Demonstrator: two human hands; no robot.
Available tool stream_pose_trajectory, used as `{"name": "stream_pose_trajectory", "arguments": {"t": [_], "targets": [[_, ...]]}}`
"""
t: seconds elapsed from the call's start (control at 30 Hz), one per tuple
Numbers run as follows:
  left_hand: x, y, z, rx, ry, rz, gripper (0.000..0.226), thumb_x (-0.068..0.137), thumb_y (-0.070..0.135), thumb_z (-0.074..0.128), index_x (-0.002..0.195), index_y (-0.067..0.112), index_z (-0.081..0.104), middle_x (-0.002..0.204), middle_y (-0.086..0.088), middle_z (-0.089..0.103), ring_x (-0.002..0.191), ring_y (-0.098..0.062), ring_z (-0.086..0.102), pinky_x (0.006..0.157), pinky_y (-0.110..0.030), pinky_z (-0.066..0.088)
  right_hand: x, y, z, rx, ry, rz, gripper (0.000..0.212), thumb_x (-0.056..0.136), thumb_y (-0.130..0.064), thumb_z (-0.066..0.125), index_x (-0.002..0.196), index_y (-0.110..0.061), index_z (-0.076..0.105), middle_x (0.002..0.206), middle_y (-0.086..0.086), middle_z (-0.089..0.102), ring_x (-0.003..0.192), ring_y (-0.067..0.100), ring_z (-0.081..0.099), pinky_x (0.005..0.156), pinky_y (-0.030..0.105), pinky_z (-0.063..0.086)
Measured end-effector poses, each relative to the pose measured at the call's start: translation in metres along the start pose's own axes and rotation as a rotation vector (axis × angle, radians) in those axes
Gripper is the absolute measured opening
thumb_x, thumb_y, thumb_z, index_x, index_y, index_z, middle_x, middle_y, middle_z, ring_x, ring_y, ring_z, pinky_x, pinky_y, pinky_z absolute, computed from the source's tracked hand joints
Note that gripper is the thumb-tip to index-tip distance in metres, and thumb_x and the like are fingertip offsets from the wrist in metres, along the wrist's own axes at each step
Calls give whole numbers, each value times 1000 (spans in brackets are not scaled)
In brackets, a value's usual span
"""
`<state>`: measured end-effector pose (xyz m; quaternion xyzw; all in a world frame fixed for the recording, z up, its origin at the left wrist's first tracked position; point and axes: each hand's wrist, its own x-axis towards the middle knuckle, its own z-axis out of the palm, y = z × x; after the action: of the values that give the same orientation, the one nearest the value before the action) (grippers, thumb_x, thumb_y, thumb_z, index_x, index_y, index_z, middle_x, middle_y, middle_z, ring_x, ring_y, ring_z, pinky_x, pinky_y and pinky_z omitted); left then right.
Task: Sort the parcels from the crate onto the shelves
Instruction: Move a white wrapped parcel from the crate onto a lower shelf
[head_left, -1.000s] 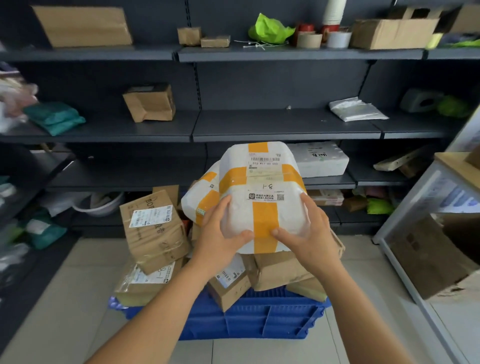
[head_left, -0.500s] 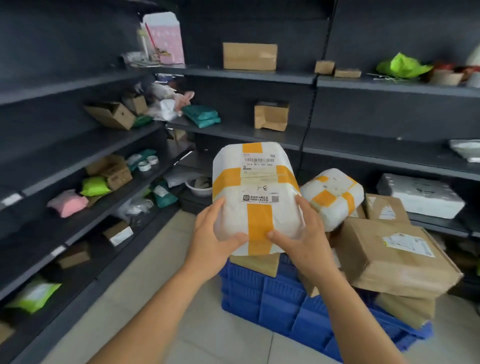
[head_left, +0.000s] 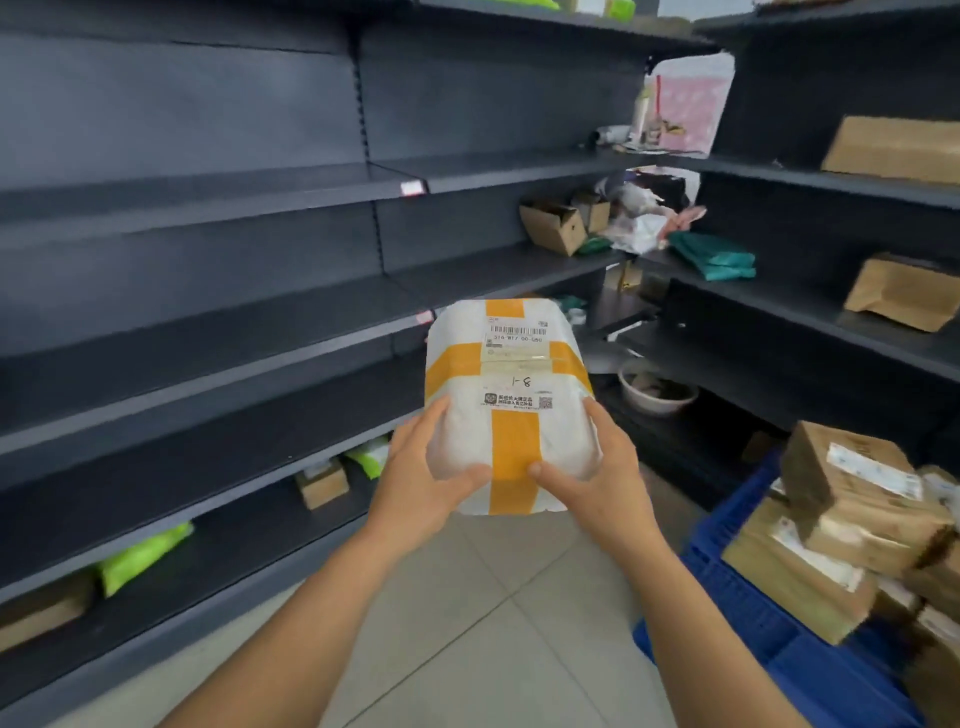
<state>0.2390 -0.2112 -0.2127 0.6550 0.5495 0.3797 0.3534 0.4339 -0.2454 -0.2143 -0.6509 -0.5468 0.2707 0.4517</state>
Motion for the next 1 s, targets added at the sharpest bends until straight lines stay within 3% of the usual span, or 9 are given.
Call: {"name": "stream_pose_trajectory", "arguments": {"t": [0.1, 0.17, 0.27, 0.37, 0.43, 0.5, 0.6, 0.83, 1.0], "targets": [[-14, -30, -51, 14, 102, -93, 89, 78, 33, 77, 149, 41, 23, 147, 8, 28, 132, -17, 36, 102, -39, 45, 1, -25, 54, 4, -106, -44, 97, 74, -36, 80, 151, -32, 21, 145, -7, 28, 127, 10, 33, 95, 27, 35], [-24, -50, -84, 11, 174, -152, 89, 77, 35, 77, 147, 43, 23, 146, 9, 28, 129, -18, 39, 95, -41, 52, 2, -41, 92, 0, -192, -72, 96, 74, -37, 80, 150, -32, 22, 144, -7, 29, 122, 7, 33, 96, 27, 34], [-40, -75, -128, 19, 282, -222, 86, 79, 36, 74, 149, 41, 23, 146, 8, 28, 122, -12, 40, 67, -16, 49, 5, -62, 147, 8, -307, -134, 95, 69, -45, 80, 147, -35, 28, 140, -9, 36, 127, 8, 35, 103, 32, 37], [-53, -101, -167, 68, 359, -311, 86, 81, 37, 72, 150, 38, 22, 147, 5, 30, 124, -16, 41, 56, -10, 35, 4, -80, 201, -22, -438, -149, 96, 62, -59, 76, 143, -40, 30, 138, -9, 41, 126, 15, 42, 100, 44, 47], [-61, -121, -191, 97, 396, -349, 86, 82, 39, 71, 151, 37, 20, 145, 2, 32, 126, -19, 41, 60, -14, 42, 3, -91, 236, -55, -519, -152, 98, 57, -67, 71, 142, -42, 29, 138, -6, 43, 120, 17, 48, 93, 44, 51], [-67, -140, -213, 122, 434, -402, 86, 81, 43, 71, 150, 37, 19, 145, 0, 33, 128, -21, 39, 82, -29, 52, 3, -100, 272, -91, -588, -172, 100, 54, -71, 67, 142, -43, 27, 137, -4, 45, 118, 18, 50, 89, 44, 53], [-71, -172, -241, 142, 466, -502, 88, 82, 49, 68, 151, 36, 16, 149, 3, 30, 131, -21, 38, 102, -41, 45, 5, -109, 324, -144, -670, -166, 96, 67, -60, 71, 146, -40, 20, 140, -3, 38, 123, 21, 43, 88, 39, 51], [-55, -254, -319, 133, 466, -672, 93, 81, 50, 69, 152, 35, 11, 149, 2, 27, 132, -22, 37, 101, -40, 43, 23, -125, 462, -207, -880, -105, 97, 70, -60, 70, 147, -40, 15, 144, 1, 36, 118, 23, 47, 84, 38, 51], [-49, -299, -365, 119, 459, -772, 101, 71, 57, 74, 150, 40, 13, 146, 3, 31, 128, -23, 42, 99, -46, 49, 27, -138, 528, -206, -1014, -92, 97, 74, -46, 74, 148, -38, 13, 143, 2, 32, 112, 18, 44, 81, 34, 49]]}}
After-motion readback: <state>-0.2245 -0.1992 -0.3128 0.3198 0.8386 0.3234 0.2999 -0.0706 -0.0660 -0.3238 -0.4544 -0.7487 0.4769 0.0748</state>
